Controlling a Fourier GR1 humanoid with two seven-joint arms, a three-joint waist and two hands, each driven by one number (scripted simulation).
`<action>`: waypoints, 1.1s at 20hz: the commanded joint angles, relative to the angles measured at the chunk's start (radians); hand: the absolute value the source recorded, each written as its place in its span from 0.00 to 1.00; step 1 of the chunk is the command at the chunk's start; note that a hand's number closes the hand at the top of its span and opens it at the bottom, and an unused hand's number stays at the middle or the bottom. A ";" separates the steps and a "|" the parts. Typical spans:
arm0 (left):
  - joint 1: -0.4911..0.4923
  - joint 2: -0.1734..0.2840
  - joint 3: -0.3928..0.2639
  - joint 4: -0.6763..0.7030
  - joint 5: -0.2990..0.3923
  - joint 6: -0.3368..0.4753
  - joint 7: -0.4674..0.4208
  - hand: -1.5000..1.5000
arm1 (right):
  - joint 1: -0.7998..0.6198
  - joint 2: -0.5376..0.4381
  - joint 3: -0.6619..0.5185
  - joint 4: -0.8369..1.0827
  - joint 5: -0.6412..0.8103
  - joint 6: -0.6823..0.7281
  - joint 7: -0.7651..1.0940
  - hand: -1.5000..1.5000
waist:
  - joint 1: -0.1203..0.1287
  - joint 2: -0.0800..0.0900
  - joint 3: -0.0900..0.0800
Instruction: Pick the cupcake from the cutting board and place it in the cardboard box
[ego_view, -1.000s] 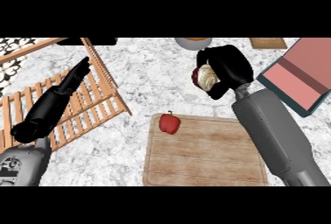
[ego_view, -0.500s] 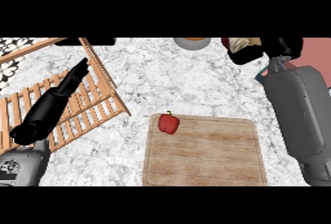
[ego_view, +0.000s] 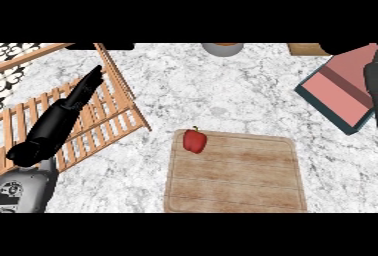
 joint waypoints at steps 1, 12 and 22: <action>0.017 -0.009 0.001 0.066 -0.008 -0.004 -0.027 0.50 | -0.040 -0.116 -0.036 0.188 0.007 0.021 -0.096 1.00 | 0.010 0.012 -0.007; -0.001 -0.009 0.003 0.059 -0.013 -0.017 -0.017 0.50 | -0.093 -0.227 -0.005 0.512 0.030 0.301 -0.199 1.00 | 0.022 0.014 -0.007; -0.040 -0.059 -0.028 0.067 -0.040 0.011 0.017 0.50 | -0.100 -0.316 -0.024 0.645 0.008 0.440 -0.484 0.00 | 0.025 0.018 -0.005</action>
